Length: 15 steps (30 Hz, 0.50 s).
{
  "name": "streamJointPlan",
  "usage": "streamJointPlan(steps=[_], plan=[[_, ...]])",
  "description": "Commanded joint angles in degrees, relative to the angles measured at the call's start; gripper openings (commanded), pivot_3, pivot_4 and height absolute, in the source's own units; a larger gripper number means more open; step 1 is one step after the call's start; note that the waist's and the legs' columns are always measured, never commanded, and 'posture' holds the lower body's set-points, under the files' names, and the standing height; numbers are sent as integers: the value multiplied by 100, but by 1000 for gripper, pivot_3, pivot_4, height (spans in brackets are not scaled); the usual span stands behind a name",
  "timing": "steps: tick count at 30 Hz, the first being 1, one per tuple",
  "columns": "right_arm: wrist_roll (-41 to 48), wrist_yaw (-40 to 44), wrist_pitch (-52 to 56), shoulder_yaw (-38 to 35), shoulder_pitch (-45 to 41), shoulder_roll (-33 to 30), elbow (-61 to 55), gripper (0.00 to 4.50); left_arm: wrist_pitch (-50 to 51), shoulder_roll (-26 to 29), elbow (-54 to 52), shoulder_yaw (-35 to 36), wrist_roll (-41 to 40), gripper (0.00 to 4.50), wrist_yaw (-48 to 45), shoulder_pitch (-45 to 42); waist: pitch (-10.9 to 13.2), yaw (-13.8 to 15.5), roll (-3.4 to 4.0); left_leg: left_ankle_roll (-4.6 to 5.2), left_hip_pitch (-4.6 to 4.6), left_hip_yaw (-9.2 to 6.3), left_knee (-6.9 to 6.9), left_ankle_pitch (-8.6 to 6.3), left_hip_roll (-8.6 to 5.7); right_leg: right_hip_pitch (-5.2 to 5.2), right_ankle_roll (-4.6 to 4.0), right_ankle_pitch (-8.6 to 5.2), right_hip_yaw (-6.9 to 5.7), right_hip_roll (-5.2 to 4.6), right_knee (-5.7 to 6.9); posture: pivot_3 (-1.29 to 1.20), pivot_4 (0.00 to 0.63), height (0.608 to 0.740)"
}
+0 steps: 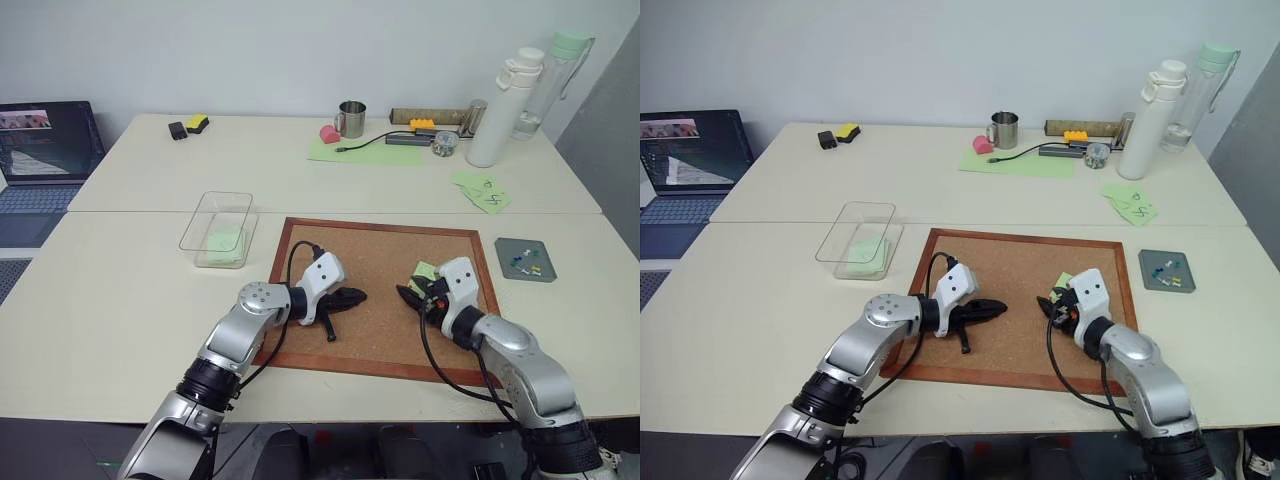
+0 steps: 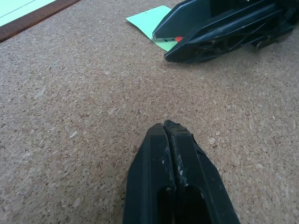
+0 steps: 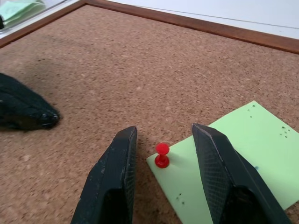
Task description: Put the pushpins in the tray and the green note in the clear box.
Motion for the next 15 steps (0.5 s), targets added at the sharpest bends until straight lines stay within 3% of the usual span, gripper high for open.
streamJointPlan(steps=[1,7,15], plan=[[-22,-20,-21,-153,37,-13,-138,1305,267,137,139,-85,144,0,27,197,0,0,0,0,0,-1,0,0,0,0,0,0,0,0,0,0,150,740],[-100,-5,-50,-137,91,-29,-202,55,295,118,131,-99,137,0,30,184,0,5,0,0,-1,-1,0,0,0,0,0,0,0,-1,0,0,150,740],[151,99,-180,-290,84,70,-587,55,298,98,153,-107,136,0,24,154,0,15,-1,0,-1,-2,1,0,0,1,0,0,-1,-3,0,0,150,740]])
